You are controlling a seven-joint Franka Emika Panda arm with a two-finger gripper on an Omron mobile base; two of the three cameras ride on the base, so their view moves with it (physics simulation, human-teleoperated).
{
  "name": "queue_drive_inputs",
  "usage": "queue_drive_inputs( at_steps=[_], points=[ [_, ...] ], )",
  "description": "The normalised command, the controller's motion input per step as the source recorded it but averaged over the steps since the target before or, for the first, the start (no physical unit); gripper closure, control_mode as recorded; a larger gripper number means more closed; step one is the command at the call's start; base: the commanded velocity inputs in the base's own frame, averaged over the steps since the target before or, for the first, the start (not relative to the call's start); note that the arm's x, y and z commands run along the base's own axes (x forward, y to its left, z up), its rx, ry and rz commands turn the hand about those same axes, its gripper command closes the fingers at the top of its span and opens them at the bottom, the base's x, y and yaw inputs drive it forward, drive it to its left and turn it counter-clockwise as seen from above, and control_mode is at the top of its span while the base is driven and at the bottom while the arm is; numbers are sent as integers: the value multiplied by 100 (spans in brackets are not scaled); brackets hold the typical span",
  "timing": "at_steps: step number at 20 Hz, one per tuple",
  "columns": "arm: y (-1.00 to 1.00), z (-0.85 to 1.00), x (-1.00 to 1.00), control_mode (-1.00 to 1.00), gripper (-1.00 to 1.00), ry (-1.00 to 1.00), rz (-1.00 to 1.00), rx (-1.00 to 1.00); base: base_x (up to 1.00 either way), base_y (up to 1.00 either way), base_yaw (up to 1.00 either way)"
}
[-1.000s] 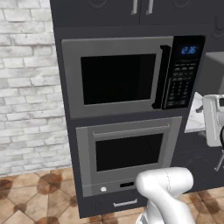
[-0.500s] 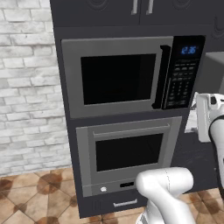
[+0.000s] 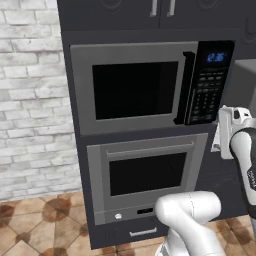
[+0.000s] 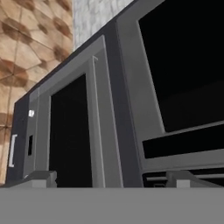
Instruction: Remove the pear from the bowl and place it on the small plate. Then place the bowl with only the chicken drumstick in the microwave, close the door, and press the start button to microwave the chicken drumstick.
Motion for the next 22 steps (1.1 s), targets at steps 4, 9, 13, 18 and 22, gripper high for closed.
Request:
queue_drive_inputs(
  at_steps=[4, 9, 13, 18, 22],
  points=[
    [-3, -17, 33, -100, -100, 0, -1, 0, 0, 0, 0],
    [-13, -15, 24, -100, -100, 0, -2, 0, 0, 0, 0],
    [-17, -7, 23, -100, -100, 0, -1, 2, 0, 0, 0],
    [-4, -9, 32, -100, -100, 0, -1, 1, 0, 0, 0],
    [-1, -19, 32, -100, -100, 0, 0, 0, 0, 0, 0]
  ],
)
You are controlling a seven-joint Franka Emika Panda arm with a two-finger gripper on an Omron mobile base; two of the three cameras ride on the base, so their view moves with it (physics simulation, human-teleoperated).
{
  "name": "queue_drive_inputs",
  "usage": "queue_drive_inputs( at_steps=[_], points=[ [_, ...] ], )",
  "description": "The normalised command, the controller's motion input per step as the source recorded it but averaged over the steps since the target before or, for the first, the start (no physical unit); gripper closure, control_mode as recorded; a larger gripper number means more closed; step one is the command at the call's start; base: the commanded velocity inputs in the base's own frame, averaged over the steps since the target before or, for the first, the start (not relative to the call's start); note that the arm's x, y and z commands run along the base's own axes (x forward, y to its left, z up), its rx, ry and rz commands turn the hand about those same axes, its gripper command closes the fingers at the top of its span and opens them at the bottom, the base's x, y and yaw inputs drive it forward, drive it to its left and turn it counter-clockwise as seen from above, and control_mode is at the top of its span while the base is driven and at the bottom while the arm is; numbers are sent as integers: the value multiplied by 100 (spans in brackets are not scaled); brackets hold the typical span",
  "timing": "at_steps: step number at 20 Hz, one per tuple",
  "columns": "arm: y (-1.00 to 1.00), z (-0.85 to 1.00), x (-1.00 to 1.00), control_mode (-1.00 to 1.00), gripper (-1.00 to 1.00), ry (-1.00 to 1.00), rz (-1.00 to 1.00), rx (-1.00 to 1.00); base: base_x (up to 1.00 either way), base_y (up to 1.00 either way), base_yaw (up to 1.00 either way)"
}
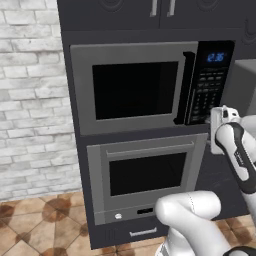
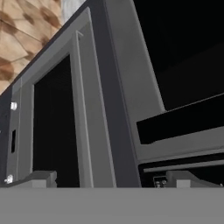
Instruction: Remove the pear from the bowl and place it on the small plate. Then place the bowl with only the chicken drumstick in the microwave, close the door, and press the start button to microwave the chicken drumstick.
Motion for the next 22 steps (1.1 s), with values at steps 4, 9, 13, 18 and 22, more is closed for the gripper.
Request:
queue_drive_inputs(
  at_steps=[4, 9, 13, 18, 22],
  points=[
    [-8, -16, 28, -100, -100, 0, 0, 0, 0, 0, 0],
    [-17, -6, 22, -100, -100, 0, 0, 1, 0, 0, 0],
    [-6, -12, 34, -100, -100, 0, 0, 2, 0, 0, 0],
    [0, -18, 38, -100, -100, 0, 0, 0, 0, 0, 0],
    [0, -15, 37, -100, -100, 0, 0, 0, 0, 0, 0]
  ],
)
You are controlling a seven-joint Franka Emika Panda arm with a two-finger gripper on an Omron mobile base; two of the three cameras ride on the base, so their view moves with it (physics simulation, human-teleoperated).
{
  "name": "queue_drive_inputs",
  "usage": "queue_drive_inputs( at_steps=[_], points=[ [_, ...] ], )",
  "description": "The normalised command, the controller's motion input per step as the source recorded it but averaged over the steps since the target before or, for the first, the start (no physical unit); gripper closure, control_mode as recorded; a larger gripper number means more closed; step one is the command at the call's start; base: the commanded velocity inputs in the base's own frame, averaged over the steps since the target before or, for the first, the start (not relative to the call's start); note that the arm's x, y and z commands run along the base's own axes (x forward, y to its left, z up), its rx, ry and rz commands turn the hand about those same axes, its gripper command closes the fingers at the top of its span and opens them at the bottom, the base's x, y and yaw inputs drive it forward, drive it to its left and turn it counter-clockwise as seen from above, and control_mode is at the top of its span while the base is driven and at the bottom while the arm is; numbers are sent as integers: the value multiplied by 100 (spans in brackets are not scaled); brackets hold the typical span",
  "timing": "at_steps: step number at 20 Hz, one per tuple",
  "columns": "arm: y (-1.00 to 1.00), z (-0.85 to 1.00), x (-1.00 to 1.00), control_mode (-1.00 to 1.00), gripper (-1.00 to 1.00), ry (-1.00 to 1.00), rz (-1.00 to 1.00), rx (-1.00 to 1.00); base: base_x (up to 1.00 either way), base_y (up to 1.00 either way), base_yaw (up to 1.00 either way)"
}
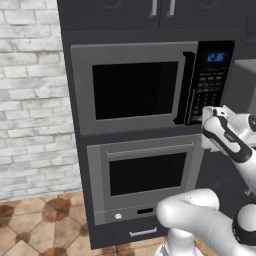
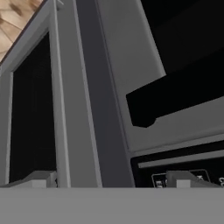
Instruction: Remove the pear from the bowl and place it on the small plate. Then place the bowl with only the chicken drumstick in the microwave, close the door, and press the start button to microwave the chicken drumstick.
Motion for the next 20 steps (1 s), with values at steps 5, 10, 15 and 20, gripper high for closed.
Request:
queue_drive_inputs(
  at_steps=[5, 10, 15, 20],
  points=[
    [-6, -13, 32, -100, -100, 0, 0, 0, 0, 0, 0],
    [-24, -19, 27, -100, -100, 0, 0, 0, 0, 0, 0],
    [-3, -22, 41, -100, -100, 0, 0, 0, 0, 0, 0],
    [-1, -20, 43, -100, -100, 0, 0, 0, 0, 0, 0]
  ],
)
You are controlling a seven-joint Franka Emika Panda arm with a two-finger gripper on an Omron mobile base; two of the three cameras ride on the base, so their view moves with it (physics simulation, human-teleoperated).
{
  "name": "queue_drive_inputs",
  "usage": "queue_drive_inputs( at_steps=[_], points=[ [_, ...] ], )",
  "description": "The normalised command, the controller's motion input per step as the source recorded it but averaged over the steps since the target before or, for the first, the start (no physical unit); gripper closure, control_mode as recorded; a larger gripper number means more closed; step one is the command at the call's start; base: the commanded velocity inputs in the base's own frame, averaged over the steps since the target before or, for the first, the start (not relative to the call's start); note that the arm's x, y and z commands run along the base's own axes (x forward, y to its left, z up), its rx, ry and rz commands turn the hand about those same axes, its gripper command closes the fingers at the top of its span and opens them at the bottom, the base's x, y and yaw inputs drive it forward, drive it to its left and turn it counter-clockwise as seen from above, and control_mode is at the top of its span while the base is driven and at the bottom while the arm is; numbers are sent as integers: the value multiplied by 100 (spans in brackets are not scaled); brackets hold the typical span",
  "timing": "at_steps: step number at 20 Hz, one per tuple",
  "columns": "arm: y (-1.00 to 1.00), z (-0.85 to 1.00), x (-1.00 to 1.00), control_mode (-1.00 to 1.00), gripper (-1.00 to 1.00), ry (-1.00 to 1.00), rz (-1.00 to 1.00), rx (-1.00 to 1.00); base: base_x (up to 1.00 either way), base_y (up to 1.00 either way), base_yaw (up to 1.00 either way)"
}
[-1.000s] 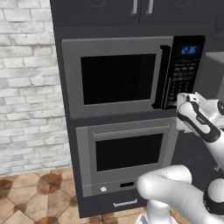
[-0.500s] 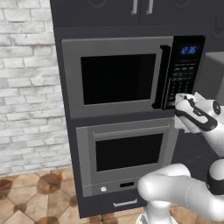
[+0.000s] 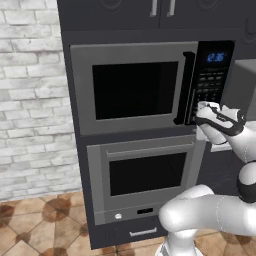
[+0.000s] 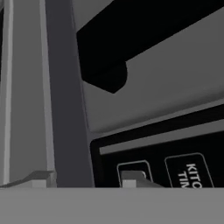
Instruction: Remove the pear from the bowl and place it on the small plate. Then place the bowl with only the chicken drumstick in the microwave, close the door, and press the start button to microwave the chicken drumstick.
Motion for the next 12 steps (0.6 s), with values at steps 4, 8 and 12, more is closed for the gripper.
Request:
queue_drive_inputs(
  at_steps=[4, 8, 12],
  points=[
    [-7, -24, 34, -100, -100, 0, 0, 0, 0, 0, 0],
    [-1, -31, 17, -100, -100, -5, 0, 0, 0, 0, 0],
    [0, -21, -5, -100, -100, -13, 0, 0, 0, 0, 0]
  ],
)
